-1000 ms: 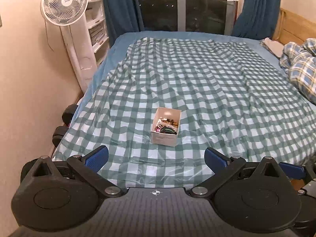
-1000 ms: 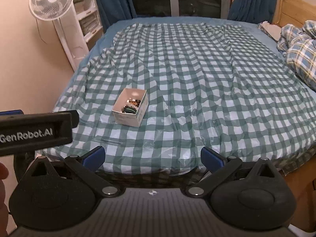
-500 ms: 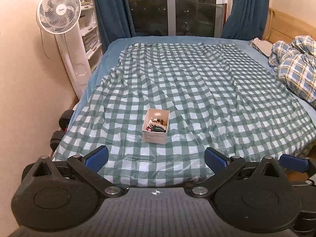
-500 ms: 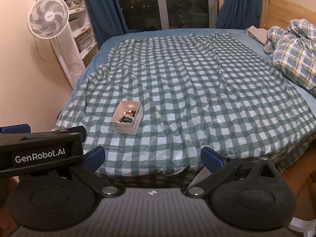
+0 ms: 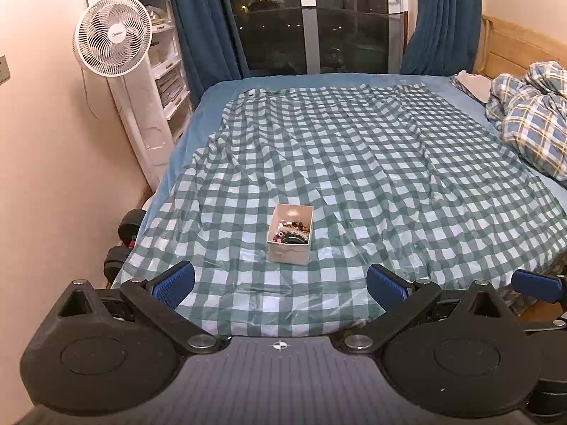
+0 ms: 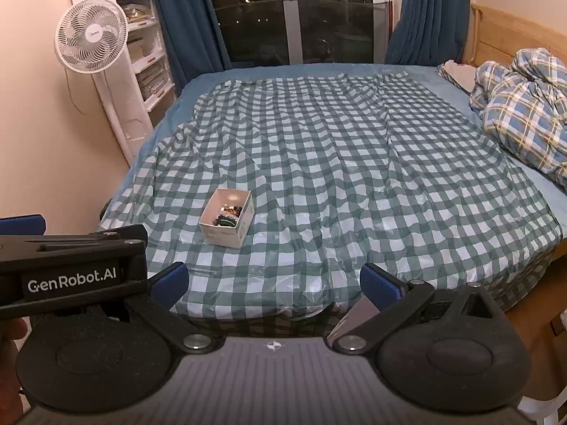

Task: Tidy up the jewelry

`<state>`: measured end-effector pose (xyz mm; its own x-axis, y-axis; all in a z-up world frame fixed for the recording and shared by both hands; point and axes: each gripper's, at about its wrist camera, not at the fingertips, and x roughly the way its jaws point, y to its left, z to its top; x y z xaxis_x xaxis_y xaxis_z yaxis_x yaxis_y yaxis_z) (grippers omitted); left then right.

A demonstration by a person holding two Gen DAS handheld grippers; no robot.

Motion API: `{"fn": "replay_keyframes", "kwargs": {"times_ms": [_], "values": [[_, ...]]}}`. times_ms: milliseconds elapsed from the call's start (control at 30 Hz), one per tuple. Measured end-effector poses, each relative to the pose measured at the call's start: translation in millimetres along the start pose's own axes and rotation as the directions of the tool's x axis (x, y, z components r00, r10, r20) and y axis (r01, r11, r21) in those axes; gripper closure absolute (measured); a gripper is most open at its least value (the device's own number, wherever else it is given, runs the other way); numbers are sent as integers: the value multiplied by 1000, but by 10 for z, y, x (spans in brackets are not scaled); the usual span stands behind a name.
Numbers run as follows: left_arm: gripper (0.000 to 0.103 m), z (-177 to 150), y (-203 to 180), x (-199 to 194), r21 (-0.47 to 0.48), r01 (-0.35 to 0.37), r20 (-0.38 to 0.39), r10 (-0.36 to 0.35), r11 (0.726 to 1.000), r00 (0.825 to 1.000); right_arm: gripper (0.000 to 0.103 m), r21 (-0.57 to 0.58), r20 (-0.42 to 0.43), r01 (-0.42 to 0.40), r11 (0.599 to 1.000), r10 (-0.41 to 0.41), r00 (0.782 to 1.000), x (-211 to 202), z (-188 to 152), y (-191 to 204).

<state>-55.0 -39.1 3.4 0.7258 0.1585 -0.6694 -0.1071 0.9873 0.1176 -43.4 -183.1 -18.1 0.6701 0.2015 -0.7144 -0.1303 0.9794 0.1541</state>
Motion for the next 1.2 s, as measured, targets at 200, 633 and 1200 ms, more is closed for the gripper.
{"fn": "replay_keyframes", "kwargs": {"times_ms": [200, 633, 1200], "values": [[24, 0, 34, -19, -5, -9, -2, 9, 1000, 1000, 0, -4, 10, 1, 1000, -1, 1000, -20, -2, 22], [24, -1, -11, -124, 11, -35, 24, 35, 999, 999, 0, -9, 23, -7, 1000, 7, 1000, -57, 5, 20], [24, -14, -4, -142, 10, -37, 19, 37, 999, 999, 0, -9, 19, -9, 1000, 10, 1000, -56, 1, 32]]}}
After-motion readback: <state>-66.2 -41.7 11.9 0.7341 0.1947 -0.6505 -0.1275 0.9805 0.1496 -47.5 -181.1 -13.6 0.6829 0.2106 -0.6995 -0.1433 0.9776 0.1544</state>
